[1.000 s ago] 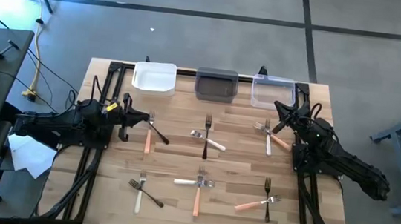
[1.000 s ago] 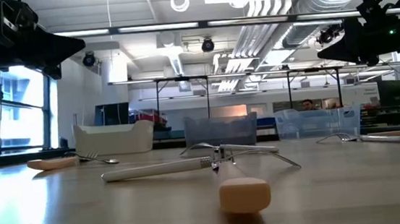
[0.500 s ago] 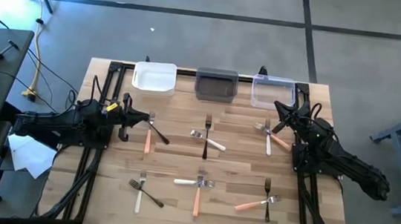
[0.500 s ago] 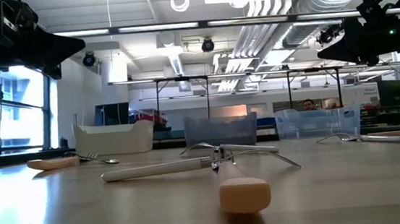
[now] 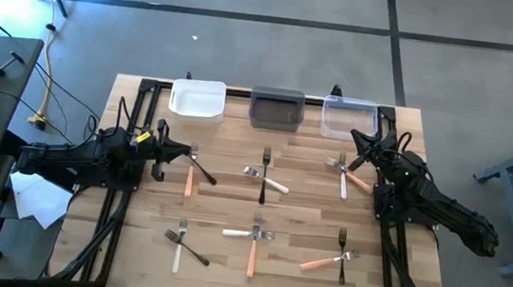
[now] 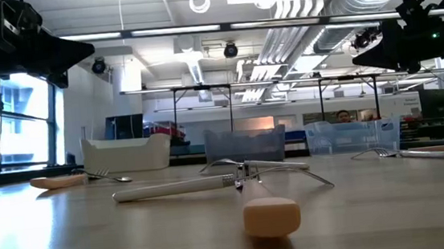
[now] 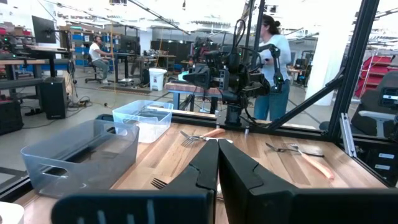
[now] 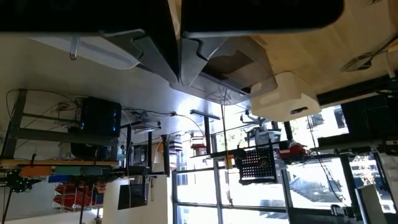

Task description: Sort silverware by color (type)

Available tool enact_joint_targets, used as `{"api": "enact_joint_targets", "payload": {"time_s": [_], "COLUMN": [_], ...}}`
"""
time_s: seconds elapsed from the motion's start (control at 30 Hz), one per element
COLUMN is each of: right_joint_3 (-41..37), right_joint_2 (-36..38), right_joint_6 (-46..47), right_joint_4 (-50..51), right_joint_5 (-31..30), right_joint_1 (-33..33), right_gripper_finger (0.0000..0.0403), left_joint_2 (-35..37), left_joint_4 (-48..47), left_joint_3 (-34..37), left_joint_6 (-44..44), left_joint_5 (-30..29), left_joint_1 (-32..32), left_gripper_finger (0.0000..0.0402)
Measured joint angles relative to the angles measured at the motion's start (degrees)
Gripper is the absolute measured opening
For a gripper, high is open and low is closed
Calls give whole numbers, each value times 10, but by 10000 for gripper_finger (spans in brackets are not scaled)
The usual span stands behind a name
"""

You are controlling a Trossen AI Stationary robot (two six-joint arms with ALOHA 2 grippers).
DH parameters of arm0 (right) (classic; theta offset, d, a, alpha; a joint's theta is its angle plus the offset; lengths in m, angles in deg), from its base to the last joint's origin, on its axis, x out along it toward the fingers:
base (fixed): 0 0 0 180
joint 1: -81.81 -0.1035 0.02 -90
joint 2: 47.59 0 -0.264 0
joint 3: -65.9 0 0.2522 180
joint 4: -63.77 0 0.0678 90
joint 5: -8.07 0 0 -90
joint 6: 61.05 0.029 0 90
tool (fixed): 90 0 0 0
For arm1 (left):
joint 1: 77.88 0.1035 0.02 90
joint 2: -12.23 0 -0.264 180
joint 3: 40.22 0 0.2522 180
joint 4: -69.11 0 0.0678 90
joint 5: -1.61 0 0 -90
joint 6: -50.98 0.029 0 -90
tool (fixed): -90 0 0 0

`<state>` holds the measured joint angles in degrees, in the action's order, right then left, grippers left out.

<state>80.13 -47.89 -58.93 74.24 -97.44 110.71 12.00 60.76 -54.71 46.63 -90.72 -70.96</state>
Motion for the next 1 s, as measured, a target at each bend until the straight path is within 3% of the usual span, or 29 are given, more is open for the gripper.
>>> {"api": "enact_joint_targets", "payload": {"time_s": [1.0], "right_joint_3": [0], "right_joint_2": [0], "right_joint_6": [4], "right_joint_4": [-15], "right_joint_5": [11], "right_joint_1": [4], "right_gripper_finger": [0], "left_joint_2": [0], "left_joint_4": [4], "left_joint_3": [0], "left_joint_6": [34], "left_joint_5": [0], "left_joint_1": [2], "left_gripper_finger": [3]}}
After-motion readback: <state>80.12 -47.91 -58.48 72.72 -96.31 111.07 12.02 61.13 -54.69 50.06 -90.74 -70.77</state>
